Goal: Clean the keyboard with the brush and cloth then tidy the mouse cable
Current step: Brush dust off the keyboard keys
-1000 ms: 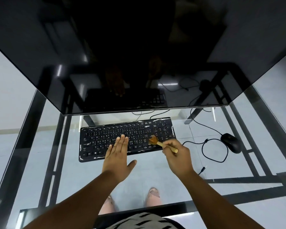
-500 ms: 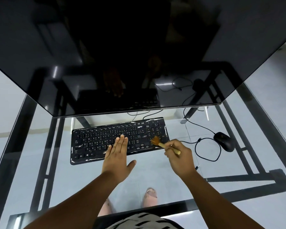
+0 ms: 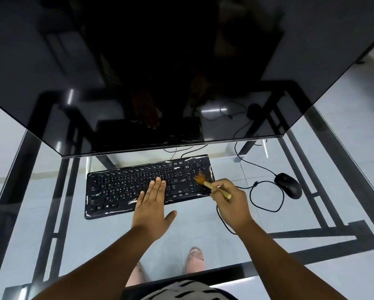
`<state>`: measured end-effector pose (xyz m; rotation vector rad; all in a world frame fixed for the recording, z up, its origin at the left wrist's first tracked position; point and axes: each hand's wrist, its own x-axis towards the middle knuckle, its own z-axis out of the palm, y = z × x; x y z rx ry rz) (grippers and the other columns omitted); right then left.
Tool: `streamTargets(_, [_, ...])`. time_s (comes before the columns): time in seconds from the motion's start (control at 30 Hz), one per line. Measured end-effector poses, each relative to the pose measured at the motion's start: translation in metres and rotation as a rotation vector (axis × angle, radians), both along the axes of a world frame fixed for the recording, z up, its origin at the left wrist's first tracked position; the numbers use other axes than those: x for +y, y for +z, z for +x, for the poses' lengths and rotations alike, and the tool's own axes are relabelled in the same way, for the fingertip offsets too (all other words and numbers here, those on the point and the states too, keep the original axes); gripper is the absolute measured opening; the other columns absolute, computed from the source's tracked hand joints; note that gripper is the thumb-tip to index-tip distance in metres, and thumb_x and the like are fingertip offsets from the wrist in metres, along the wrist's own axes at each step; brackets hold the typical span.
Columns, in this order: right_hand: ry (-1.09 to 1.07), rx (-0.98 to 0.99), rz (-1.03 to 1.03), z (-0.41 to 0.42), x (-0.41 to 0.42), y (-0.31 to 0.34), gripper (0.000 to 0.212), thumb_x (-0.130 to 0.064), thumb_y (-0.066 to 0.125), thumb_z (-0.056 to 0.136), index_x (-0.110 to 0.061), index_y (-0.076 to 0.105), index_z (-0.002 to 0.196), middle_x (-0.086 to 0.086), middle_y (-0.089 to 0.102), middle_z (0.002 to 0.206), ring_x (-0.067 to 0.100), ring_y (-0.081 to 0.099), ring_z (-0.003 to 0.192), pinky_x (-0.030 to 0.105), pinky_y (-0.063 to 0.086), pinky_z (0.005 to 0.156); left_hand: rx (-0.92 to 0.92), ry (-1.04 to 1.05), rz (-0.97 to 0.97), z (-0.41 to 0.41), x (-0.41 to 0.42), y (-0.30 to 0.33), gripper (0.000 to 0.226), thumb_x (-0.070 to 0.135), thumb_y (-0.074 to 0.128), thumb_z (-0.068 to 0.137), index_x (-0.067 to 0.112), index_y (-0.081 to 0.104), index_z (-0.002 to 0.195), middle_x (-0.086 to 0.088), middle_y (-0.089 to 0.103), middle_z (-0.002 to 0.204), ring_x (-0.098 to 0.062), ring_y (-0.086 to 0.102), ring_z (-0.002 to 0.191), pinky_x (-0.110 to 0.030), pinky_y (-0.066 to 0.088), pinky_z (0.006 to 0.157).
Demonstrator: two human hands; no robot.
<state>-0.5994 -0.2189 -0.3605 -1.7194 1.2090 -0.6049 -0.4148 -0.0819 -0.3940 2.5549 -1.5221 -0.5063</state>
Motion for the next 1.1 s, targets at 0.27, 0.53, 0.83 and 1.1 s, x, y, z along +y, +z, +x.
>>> streamTargets(0.27, [-0.009,-0.029,0.044,-0.012,0.001,0.003,0.015,-0.005,0.061,0.089,-0.019,0.066,0.084,-0.015,0.069,0.067,0.03,0.063,0.062,0.032,0.048,0.055,-0.02,0.0,0.015,-0.004,-0.004,0.0,0.089,0.06,0.037,0.094,0.017,-0.012,0.154,0.003,-0.02,0.16,-0.014,-0.018,0.147,-0.033,-0.01,0.116])
streamTargets(0.53, [-0.117,-0.073,-0.072,-0.024,-0.002,0.0,0.019,-0.039,0.048,0.089,-0.027,0.062,0.084,0.0,0.067,0.067,0.025,0.06,0.064,0.035,0.046,0.058,-0.028,-0.003,0.02,-0.002,-0.005,-0.004,0.086,0.062,0.03,0.093,0.017,-0.01,0.154,0.003,-0.019,0.16,-0.014,-0.017,0.147,-0.033,-0.01,0.117])
streamTargets(0.83, [0.019,-0.178,-0.101,0.005,0.013,-0.001,0.027,-0.001,0.061,0.091,-0.026,0.068,0.096,-0.007,0.069,0.082,0.015,0.062,0.074,0.025,0.049,0.065,0.012,0.129,-0.103,0.022,0.019,-0.004,0.08,0.056,0.001,0.087,0.017,0.009,0.156,0.005,-0.001,0.163,-0.009,-0.008,0.147,-0.034,-0.004,0.119])
streamTargets(1.1, [0.336,0.006,-0.295,0.045,0.056,-0.026,0.034,-0.005,0.065,0.081,-0.027,0.073,0.105,-0.03,0.063,0.101,0.006,0.059,0.099,0.018,0.048,0.086,-0.032,0.308,-0.193,0.067,0.07,0.004,0.067,0.04,0.011,0.093,0.014,0.024,0.153,0.0,0.019,0.161,-0.015,0.01,0.149,-0.038,0.008,0.121])
